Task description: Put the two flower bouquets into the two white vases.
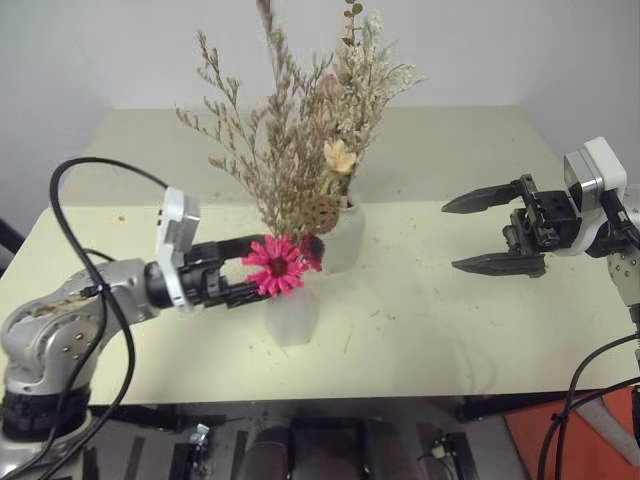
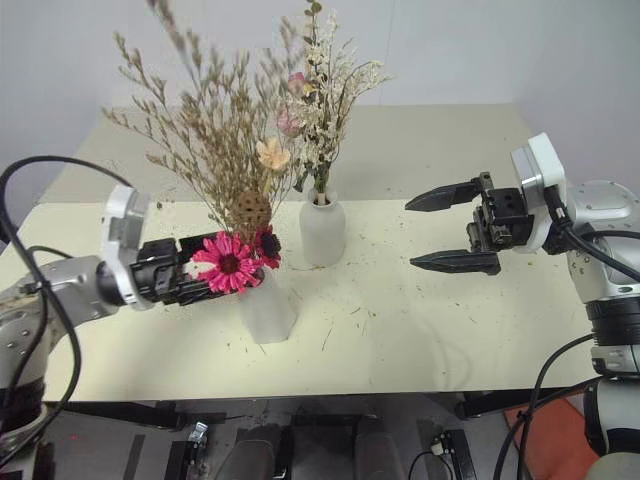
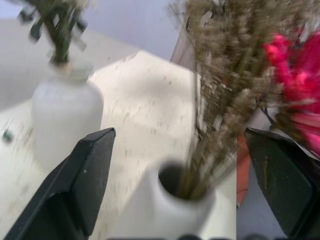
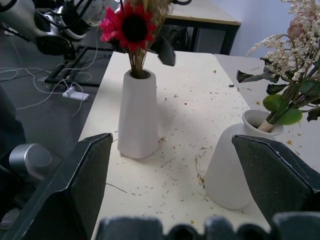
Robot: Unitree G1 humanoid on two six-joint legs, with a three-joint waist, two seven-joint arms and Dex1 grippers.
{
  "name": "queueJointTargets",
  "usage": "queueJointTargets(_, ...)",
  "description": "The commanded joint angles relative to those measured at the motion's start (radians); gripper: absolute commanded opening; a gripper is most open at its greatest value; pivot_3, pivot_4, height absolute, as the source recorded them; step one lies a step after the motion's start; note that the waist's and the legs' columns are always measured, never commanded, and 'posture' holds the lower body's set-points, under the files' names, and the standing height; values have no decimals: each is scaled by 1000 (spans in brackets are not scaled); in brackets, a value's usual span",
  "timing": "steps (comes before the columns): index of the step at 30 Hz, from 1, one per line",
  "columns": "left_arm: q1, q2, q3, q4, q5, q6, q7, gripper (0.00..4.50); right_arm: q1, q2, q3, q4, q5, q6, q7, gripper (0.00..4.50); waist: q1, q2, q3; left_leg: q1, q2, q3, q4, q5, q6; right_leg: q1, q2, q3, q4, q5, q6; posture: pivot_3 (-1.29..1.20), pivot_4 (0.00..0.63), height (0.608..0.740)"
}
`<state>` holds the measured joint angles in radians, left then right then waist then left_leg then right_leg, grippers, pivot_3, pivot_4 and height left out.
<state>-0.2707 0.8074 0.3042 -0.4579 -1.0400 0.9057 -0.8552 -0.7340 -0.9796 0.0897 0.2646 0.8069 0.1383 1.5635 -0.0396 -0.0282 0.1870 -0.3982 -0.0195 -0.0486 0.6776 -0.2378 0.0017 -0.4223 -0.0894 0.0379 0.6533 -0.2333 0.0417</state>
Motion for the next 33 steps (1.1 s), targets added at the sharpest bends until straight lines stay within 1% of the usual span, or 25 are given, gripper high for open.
queueJointTargets(1,77,63,114,-62,-40,6,-24,4442,-15,-14,-34,-6,2,-15,51,4500,1,0,0,0,0,0,0,0,0,0,0,0,0,0,0,0,150,740)
queueJointTargets(5,169,103,190,-83,-44,1,-26,4442,-24,-12,-22,10,-5,-21,51,4500,3,0,0,0,0,0,0,0,0,1,0,0,0,0,0,0,150,740)
queueJointTargets(13,257,132,301,-71,-23,-18,-25,4442,-28,-10,-9,37,-23,-29,51,4500,12,1,0,0,1,0,-1,0,0,1,1,-1,-3,1,-2,0,150,740)
queueJointTargets(18,300,160,365,-48,16,-58,-77,4442,-14,-6,-26,60,-52,-28,51,4500,13,1,0,0,1,0,-1,0,0,1,1,-1,-4,1,-2,0,150,740)
queueJointTargets(21,331,154,396,-43,53,-116,-129,4442,-2,-3,-43,68,-59,-21,51,4500,14,1,1,0,1,1,-2,0,0,1,1,-1,-5,1,-2,0,150,740)
queueJointTargets(24,352,155,418,-33,65,-145,-164,4442,19,-5,-63,66,-67,-16,51,4500,17,1,1,0,1,1,-2,0,0,1,1,-1,-5,1,-3,0,150,740)
queueJointTargets(27,341,157,431,-4,51,-142,-165,4442,38,-1,-87,58,-79,-6,51,4500,21,1,1,0,2,1,-1,0,0,1,1,-1,-5,1,-3,0,150,740)
queueJointTargets(33,336,165,414,6,61,-155,-179,4442,69,9,-134,27,-96,18,46,4500,21,1,1,0,2,1,-2,0,0,1,1,-1,-5,1,-3,0,150,740)
